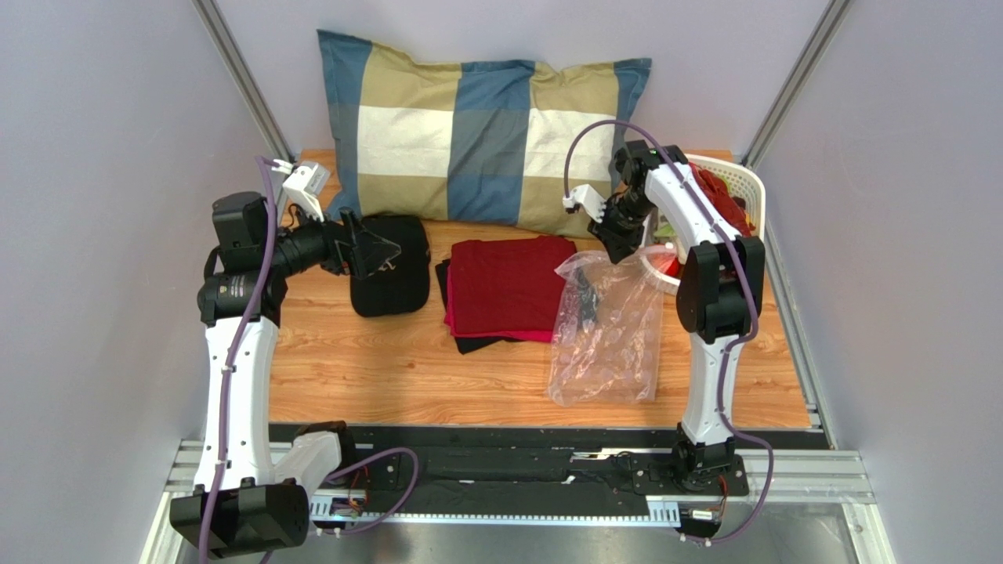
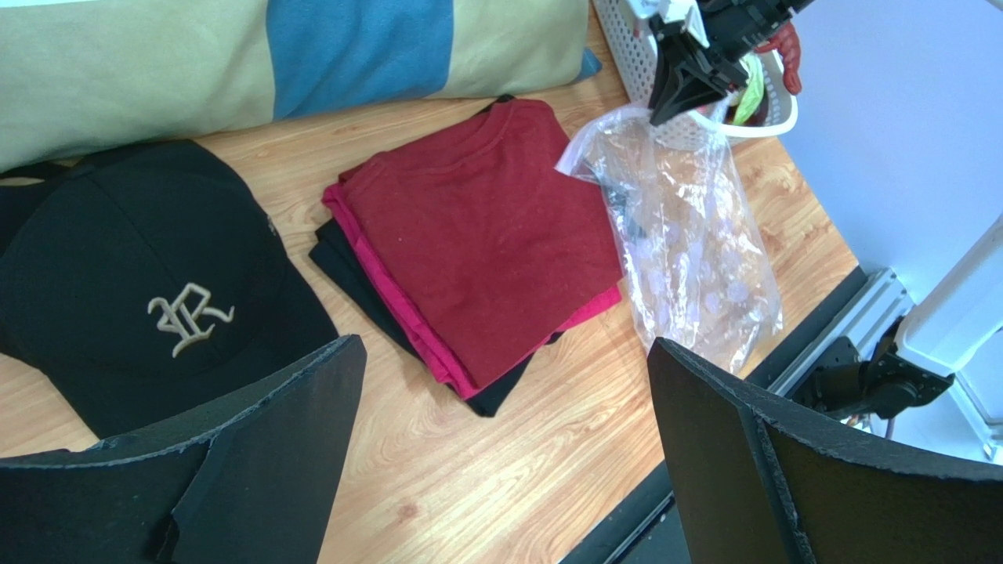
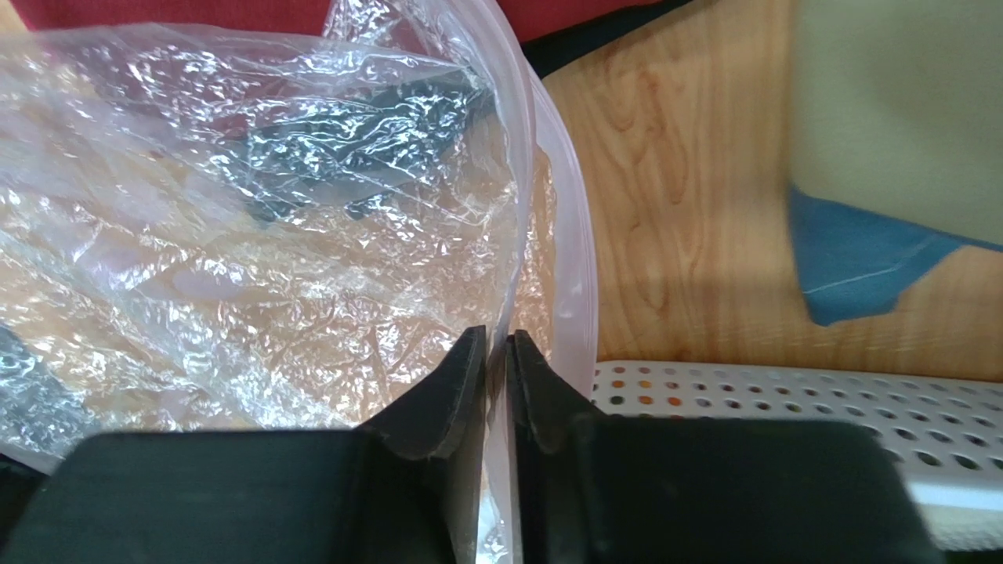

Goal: Place the food in the zip-top bag and seal the zipper
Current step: Pick up the zipper food storage bag at the center of the board.

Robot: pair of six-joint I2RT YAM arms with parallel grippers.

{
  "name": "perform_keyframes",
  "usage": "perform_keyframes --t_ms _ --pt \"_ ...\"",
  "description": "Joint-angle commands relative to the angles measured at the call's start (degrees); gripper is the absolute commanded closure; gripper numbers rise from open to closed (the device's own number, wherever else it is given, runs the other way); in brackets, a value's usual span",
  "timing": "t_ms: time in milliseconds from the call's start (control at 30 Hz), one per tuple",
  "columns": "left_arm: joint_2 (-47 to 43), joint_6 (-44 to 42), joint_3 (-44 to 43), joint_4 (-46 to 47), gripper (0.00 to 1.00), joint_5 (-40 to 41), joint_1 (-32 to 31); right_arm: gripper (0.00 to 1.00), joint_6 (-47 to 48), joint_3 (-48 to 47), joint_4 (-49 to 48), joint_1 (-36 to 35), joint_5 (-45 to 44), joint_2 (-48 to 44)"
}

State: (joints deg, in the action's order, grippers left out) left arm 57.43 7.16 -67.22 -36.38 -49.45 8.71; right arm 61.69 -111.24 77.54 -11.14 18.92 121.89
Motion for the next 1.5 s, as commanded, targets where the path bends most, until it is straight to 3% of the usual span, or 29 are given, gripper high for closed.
perform_keyframes --t_ms 0,167,400,500,633,867,967,1233,1467 --pt "-0.48 -1.09 -0.28 1.23 0.02 -1.96 0.08 1.00 1.15 -4.51 6.66 -0.02 1.29 -4.71" --pt "-0.56 -2.15 -2.47 0.52 0.02 -2.23 -0.45 1.00 2.90 -0.31 3.16 -1.78 5.60 -19.96" --pt "1.45 -5.31 -11.07 -3.08 0.08 0.05 -4.57 1.00 7.47 19.81 -9.58 -9.33 10.61 -47.12" --pt "3.21 -6.54 -15.11 -5.89 0.13 1.45 -8.35 1.00 8.44 29.04 -16.35 -14.95 10.26 -57.85" --pt "5.23 -7.07 -19.17 -10.54 0.18 3.57 -19.04 1.00 9.67 38.97 -24.00 -23.64 7.28 -67.36" --pt "8.22 -10.85 -22.77 -15.91 0.22 12.43 -39.60 1.00 10.55 45.40 -33.32 -33.15 5.25 -73.89" --pt "9.97 -10.24 -24.70 -16.27 0.23 15.25 -45.16 1.00 13.18 47.69 -35.52 -37.02 4.29 -74.69" --pt "16.30 -11.11 -28.76 -19.08 0.24 21.41 -54.32 1.00 13.81 46.73 -37.62 -43.27 3.41 -70.56" --pt "17.63 -13.13 -27.79 -20.83 0.29 25.36 -55.64 1.00 14.51 44.62 -41.67 -45.55 3.23 -65.64"
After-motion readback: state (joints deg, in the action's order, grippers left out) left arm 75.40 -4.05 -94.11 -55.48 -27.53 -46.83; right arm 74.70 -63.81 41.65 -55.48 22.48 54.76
